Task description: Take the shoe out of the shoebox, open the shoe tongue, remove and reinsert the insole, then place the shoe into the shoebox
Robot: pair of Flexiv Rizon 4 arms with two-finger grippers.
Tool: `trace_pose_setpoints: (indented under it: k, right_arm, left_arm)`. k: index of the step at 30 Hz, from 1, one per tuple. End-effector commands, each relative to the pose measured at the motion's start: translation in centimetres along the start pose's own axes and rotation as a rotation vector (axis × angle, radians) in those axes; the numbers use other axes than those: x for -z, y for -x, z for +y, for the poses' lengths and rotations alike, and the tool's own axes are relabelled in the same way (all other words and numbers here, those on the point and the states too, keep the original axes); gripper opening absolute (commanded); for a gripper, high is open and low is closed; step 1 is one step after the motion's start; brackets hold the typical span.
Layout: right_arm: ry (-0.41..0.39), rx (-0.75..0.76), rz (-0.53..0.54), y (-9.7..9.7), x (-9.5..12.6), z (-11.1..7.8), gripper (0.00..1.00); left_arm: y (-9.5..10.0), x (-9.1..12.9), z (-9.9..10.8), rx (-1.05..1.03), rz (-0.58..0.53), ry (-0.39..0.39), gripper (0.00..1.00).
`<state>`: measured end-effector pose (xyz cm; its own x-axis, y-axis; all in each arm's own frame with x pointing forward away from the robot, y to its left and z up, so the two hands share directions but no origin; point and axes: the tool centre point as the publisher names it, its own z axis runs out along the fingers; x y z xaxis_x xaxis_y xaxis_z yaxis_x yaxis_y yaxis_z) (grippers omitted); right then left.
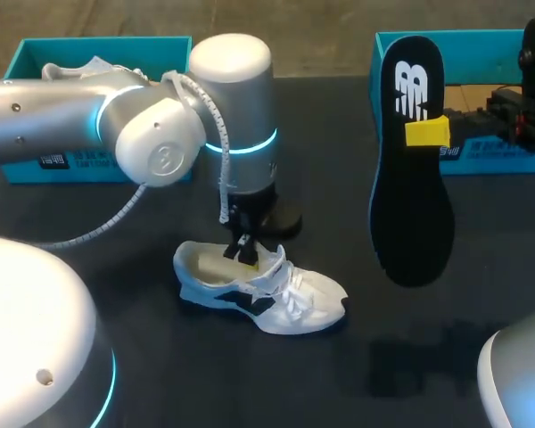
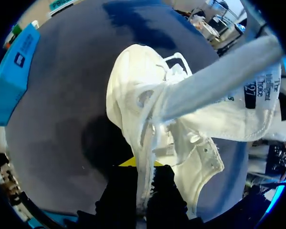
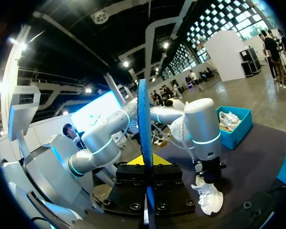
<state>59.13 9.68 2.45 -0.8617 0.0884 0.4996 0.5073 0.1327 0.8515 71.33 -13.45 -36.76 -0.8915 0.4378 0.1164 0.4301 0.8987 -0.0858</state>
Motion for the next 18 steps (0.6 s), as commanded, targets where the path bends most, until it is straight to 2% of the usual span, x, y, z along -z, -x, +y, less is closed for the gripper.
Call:
trace_pose_setpoints:
  k: [1, 18]
  right_arm:
    - [-0.002, 0.0, 0.002, 0.2, -0.2, 0.2, 0.0]
    - [-0.002, 0.0, 0.002, 0.2, -0.2, 0.2, 0.0]
  left_arm:
    - [-1.4, 2.2, 0.0, -0.073, -0.008, 0.028, 0.0]
    - [-6.3, 4.4, -0.2, -0.776, -0.007, 0.198, 0.0]
